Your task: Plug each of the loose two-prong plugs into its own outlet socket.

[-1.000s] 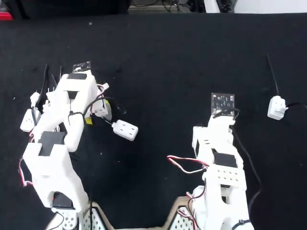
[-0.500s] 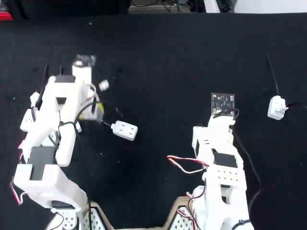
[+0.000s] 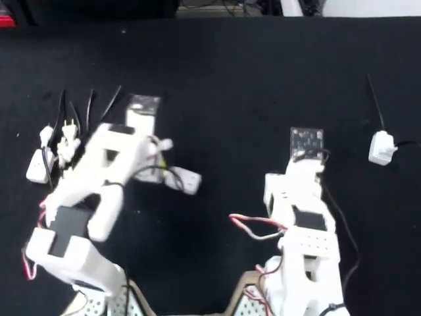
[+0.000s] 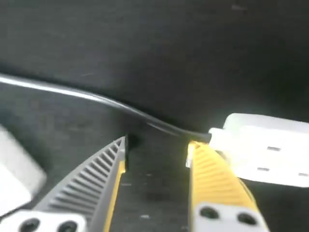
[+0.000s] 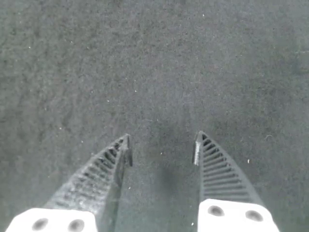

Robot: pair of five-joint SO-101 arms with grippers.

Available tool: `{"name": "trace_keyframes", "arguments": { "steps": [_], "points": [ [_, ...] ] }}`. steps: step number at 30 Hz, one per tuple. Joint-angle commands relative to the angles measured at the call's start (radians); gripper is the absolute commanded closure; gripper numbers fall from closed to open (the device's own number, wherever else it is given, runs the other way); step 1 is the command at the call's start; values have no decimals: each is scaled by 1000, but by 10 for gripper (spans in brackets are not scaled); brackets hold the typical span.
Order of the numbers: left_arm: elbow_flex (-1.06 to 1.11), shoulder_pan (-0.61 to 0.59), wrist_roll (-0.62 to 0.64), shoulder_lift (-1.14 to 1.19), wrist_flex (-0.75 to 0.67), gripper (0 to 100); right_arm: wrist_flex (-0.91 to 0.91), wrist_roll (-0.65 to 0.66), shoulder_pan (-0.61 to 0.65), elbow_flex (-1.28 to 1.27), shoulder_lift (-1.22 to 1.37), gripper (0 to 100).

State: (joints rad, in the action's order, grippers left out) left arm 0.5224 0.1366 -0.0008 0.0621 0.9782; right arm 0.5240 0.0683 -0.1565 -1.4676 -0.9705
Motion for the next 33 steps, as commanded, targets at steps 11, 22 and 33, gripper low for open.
{"name": "trace_keyframes", "arguments": {
  "steps": [11, 22, 33],
  "points": [
    [-116, 271, 224, -29, 103, 784, -20, 0, 12, 7, -25, 800],
    [-254, 82, 176, -23, 123, 784, -20, 0, 12, 8, -25, 800],
    [-16, -73, 336, -29, -127, 784, -20, 0, 12, 8, -25, 800]
  ]
}}
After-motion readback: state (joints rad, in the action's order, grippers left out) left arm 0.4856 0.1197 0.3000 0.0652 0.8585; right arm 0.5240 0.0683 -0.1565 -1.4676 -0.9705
